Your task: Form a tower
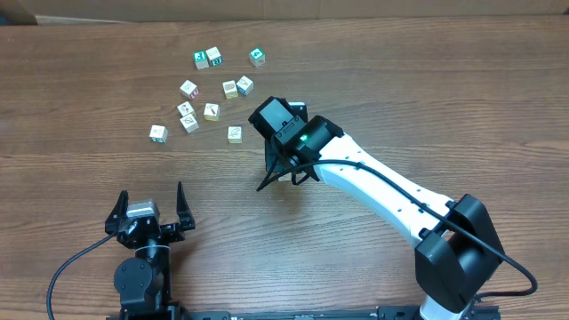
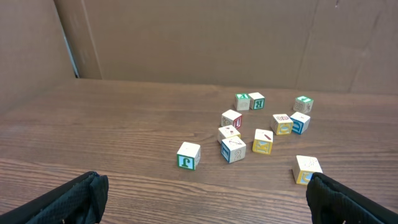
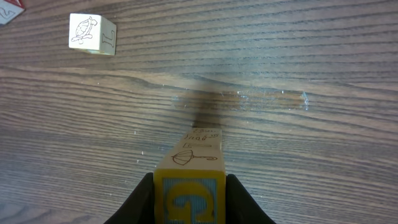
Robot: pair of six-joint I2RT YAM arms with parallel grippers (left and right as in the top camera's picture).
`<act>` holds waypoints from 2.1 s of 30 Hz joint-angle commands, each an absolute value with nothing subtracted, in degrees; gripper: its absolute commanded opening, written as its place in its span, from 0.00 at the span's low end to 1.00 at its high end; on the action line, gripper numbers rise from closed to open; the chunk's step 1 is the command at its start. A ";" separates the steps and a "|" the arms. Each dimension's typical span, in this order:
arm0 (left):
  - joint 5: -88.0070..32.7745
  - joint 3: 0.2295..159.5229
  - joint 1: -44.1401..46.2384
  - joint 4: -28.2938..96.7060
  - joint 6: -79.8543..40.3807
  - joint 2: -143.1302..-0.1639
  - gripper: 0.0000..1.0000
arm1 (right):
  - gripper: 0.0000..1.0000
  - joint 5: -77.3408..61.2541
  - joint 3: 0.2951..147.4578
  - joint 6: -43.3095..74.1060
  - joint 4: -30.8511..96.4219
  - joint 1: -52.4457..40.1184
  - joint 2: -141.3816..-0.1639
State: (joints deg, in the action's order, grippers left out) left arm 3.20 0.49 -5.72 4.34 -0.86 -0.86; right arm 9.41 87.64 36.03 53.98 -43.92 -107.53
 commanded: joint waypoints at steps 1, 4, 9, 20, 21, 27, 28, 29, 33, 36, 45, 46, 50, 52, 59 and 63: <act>3.14 0.30 -5.61 4.23 0.45 -0.27 1.00 | 0.20 9.32 86.87 36.18 53.84 -44.21 -107.50; 3.14 0.30 -5.61 4.23 0.45 -0.27 1.00 | 0.20 8.93 86.87 36.18 53.84 -44.21 -107.50; 3.14 0.30 -5.61 4.23 0.45 -0.27 1.00 | 0.20 8.95 86.98 36.16 53.89 -44.21 -107.48; 3.14 0.30 -5.61 4.23 0.45 -0.27 1.00 | 0.20 8.95 87.13 36.14 54.28 -44.21 -107.48; 3.14 0.30 -5.61 4.23 0.45 -0.27 1.00 | 0.20 8.95 87.13 36.14 54.28 -44.21 -107.48; 3.14 0.30 -5.61 4.23 0.45 -0.27 0.99 | 0.20 8.97 87.26 35.94 54.30 -44.21 -107.37; 3.14 0.30 -5.61 4.23 0.43 -0.27 1.00 | 0.20 8.97 87.48 35.94 54.46 -44.21 -107.37; 3.14 0.30 -5.61 4.23 0.45 -0.27 0.99 | 0.20 8.97 87.72 35.92 54.57 -44.21 -107.37; 3.14 0.30 -5.61 4.23 0.45 -0.27 1.00 | 0.20 8.97 88.20 35.55 54.81 -44.21 -107.37; 3.14 0.30 -5.61 4.23 0.43 -0.27 0.99 | 0.20 8.97 88.20 35.55 55.18 -44.21 -107.37; 3.14 0.30 -5.61 4.23 0.43 -0.27 1.00 | 0.21 8.93 88.20 35.55 55.22 -44.21 -107.37; 3.14 0.30 -5.61 4.23 0.45 -0.27 1.00 | 0.20 8.95 88.20 35.53 55.24 -44.21 -107.37; 3.14 0.30 -5.61 4.23 0.45 -0.27 0.99 | 0.20 8.95 88.20 35.53 55.29 -44.21 -107.37; 3.14 0.30 -5.61 4.23 0.45 -0.27 1.00 | 0.20 8.95 88.25 35.53 55.31 -44.21 -107.37; 3.14 0.30 -5.61 4.23 0.45 -0.27 0.99 | 0.20 8.97 88.27 35.53 55.31 -44.21 -107.37; 3.14 0.30 -5.61 4.23 0.45 -0.27 1.00 | 0.21 8.97 88.27 35.53 55.31 -44.21 -107.37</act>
